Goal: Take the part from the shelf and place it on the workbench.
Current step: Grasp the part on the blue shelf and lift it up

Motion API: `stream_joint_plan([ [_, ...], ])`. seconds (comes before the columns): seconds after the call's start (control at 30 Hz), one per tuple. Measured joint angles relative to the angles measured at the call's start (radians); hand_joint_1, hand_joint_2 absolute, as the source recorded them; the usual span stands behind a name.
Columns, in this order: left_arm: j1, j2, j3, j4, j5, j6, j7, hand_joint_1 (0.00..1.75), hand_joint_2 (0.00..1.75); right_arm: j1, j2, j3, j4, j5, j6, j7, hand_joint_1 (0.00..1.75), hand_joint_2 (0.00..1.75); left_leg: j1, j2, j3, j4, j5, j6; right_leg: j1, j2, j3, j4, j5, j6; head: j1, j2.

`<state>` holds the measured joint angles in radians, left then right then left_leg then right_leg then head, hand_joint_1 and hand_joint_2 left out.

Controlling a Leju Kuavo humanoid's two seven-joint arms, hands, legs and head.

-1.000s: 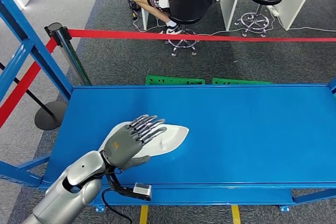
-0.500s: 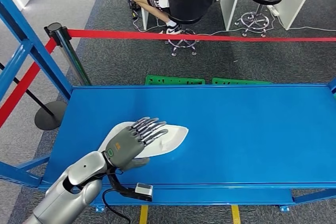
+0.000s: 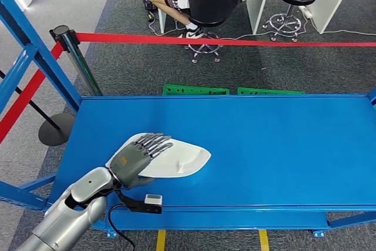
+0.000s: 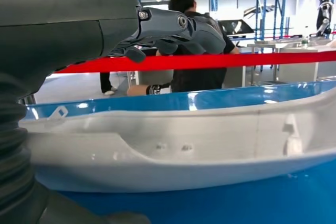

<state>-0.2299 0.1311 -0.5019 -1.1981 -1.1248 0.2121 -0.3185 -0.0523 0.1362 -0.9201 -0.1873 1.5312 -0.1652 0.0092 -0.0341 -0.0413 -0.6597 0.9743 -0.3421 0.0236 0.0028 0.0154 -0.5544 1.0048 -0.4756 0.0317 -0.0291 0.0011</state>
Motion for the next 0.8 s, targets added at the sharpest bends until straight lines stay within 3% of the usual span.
stream_joint_plan([
  [0.37,0.0,-0.016,0.034,0.028,0.011,-0.006,-0.011,0.0,1.75,0.0,0.0,0.0,0.0,0.0,-0.002,0.006,0.0,0.0,0.0,0.0,0.001,0.0,0.0,0.0,0.0,0.0,0.0,0.0,0.0,0.0,0.0,0.0],
  [0.4,-0.001,-0.016,0.035,0.03,0.01,-0.007,-0.011,0.22,1.75,0.0,0.0,0.0,0.0,0.0,-0.002,0.006,0.0,0.0,0.0,0.0,0.001,0.0,0.0,0.0,0.0,0.0,0.0,0.0,0.0,0.0,0.0,0.0],
  [0.5,-0.004,-0.016,0.037,0.036,-0.01,-0.015,0.001,1.53,1.75,0.0,0.0,0.0,0.0,0.0,-0.002,0.005,0.0,0.0,0.0,0.0,0.001,0.0,0.0,0.0,0.0,0.0,0.001,0.0,0.0,0.0,0.0,0.0],
  [0.53,-0.006,-0.015,0.037,0.041,-0.022,-0.017,0.01,1.75,1.75,0.0,0.0,0.0,0.0,0.0,-0.002,0.004,0.0,0.0,0.0,0.0,0.001,0.0,0.0,0.0,0.0,0.0,0.001,0.0,0.0,0.0,0.0,0.0],
  [0.8,0.01,0.027,0.054,0.073,-0.054,0.0,0.04,1.75,1.75,0.001,0.0,0.017,0.0,0.002,-0.001,0.006,0.0,0.0,0.0,0.0,0.002,0.0,0.0,0.0,0.0,0.001,0.008,0.0,0.0,0.0,0.0,0.0],
])
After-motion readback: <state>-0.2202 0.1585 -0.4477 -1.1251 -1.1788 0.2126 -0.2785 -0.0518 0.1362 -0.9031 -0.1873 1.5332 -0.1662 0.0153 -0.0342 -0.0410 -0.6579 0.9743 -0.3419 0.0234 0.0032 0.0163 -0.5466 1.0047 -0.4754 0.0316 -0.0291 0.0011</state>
